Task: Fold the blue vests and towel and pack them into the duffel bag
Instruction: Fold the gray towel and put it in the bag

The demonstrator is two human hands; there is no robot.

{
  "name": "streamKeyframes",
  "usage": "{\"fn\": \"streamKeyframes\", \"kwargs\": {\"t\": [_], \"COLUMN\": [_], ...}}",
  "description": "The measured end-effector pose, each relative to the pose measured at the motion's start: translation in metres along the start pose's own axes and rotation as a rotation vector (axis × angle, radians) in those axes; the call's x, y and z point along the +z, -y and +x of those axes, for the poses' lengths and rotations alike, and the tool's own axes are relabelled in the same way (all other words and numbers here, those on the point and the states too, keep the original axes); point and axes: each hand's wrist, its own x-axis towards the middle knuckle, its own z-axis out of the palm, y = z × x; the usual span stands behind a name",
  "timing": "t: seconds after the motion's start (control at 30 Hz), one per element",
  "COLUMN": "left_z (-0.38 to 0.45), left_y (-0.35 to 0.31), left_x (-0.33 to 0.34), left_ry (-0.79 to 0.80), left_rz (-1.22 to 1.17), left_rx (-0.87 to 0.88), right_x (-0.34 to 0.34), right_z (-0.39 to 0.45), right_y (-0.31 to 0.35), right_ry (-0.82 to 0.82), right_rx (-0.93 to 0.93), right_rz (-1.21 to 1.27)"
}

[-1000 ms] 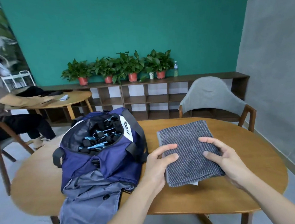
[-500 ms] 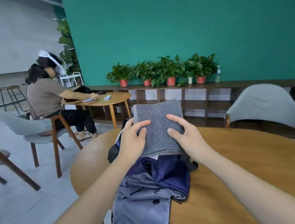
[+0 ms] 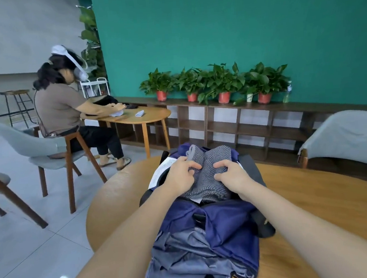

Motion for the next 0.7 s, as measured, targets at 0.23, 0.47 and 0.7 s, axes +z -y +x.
{"fn": "streamKeyframes", "kwargs": {"t": [0.23, 0.47, 0.7], "left_z": [-0.008, -0.007, 0.003], "left_y": [0.019, 0.011, -0.002], "left_x": [0.015, 0.007, -0.008], "left_ry": [0.152, 0.233, 0.221], "left_rz": [0.119, 0.272, 0.164], "left_rx": [0.032, 0.044, -0.174], "right_x": [0.004, -0.015, -0.023], "right_z": [0.0, -0.004, -0.005], "right_y": [-0.011, 0.015, -0.004], "right_ry": [0.093, -0.182, -0.178], "right_rx": [0.09, -0.091, -0.102], "right_rz": [-0.505, -0.574, -0.609]}}
